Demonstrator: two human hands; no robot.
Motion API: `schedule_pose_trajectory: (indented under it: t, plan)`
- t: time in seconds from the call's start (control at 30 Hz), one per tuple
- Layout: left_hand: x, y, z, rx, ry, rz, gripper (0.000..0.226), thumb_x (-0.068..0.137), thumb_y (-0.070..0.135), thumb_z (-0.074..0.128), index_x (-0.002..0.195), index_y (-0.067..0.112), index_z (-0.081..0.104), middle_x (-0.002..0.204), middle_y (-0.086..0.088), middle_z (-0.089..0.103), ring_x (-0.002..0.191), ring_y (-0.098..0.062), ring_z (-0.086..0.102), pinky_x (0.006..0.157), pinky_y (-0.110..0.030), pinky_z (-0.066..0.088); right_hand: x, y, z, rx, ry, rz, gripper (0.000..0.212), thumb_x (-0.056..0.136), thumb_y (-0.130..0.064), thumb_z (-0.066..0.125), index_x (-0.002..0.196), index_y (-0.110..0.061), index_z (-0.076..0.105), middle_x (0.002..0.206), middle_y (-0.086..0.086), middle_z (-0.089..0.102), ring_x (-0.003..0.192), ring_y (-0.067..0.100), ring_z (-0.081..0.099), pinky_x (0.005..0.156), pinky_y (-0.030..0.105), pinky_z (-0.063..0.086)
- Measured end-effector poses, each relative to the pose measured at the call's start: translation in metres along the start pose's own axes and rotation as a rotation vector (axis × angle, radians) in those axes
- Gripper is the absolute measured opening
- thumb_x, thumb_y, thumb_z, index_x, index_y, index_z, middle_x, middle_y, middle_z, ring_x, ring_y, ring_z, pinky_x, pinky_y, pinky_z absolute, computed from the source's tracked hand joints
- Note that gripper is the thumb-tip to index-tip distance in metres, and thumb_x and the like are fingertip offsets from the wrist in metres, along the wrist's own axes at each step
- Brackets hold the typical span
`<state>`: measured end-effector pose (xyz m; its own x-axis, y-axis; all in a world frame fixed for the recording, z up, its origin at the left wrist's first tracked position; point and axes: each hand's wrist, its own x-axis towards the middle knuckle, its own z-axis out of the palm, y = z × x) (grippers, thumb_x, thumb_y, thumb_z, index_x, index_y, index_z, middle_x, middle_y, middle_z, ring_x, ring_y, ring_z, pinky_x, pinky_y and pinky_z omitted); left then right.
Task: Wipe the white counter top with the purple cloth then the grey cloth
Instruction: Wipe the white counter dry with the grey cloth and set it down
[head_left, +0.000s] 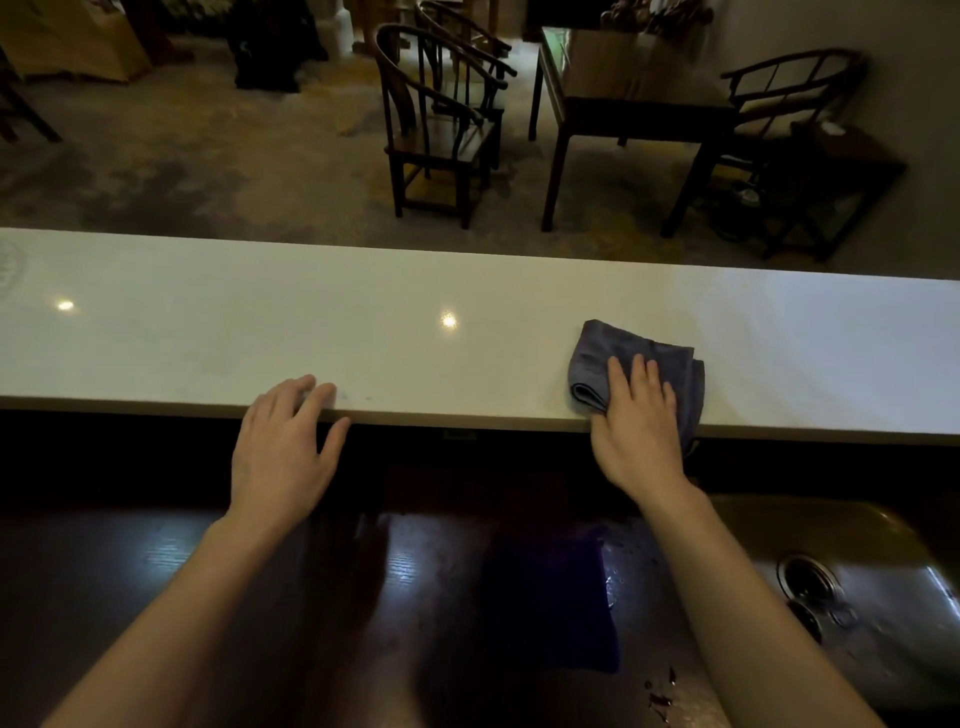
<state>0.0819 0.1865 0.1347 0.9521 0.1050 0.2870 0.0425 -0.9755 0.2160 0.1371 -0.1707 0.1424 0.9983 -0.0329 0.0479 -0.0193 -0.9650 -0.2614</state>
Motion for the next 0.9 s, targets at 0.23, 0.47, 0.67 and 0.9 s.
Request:
schedule_pose_trajectory:
  t: [0.23,0.47,0.67,0.9]
  plan:
    - [-0.001,0.001,-0.001,0.006,0.032,0.039,0.041,0.089,0.031,0.054,0.12,0.005,0.062,0.125,-0.019,0.062,0.115,-0.04,0.056,0.1,-0.051,0.044,-0.005,-0.052,0.013,0.068,-0.017,-0.107,0.067,0.1,-0.028,0.045,0.16,-0.021,0.016,0.168,0.021,0.006,0.155,0.035,-0.001,0.123,0.05,-0.001]
    - [-0.003,-0.002,-0.002,-0.009,0.01,0.033,0.039,0.091,0.024,0.061,0.125,0.005,0.06,0.13,-0.018,0.06,0.121,-0.04,0.054,0.105,-0.054,0.041,-0.012,-0.121,0.029,0.1,-0.071,-0.249,0.068,0.1,-0.03,0.044,0.16,-0.021,0.014,0.168,0.022,0.0,0.154,0.037,-0.006,0.123,0.051,-0.004]
    - [-0.002,-0.001,-0.002,-0.032,-0.01,0.031,0.046,0.087,0.029,0.056,0.125,0.005,0.061,0.13,-0.018,0.061,0.122,-0.041,0.056,0.107,-0.055,0.04,-0.018,-0.176,0.038,0.168,-0.147,-0.373,0.069,0.099,-0.03,0.044,0.16,-0.022,0.013,0.168,0.019,-0.004,0.154,0.034,-0.011,0.123,0.051,-0.007]
    - [-0.003,-0.004,-0.003,-0.04,-0.075,0.034,0.061,0.078,0.008,0.073,0.135,-0.002,0.055,0.137,-0.024,0.056,0.131,-0.044,0.049,0.112,-0.057,0.034,-0.007,-0.221,0.055,0.238,-0.222,-0.563,0.063,0.1,-0.024,0.044,0.159,-0.026,0.022,0.17,0.012,0.003,0.155,0.03,-0.008,0.124,0.046,-0.009]
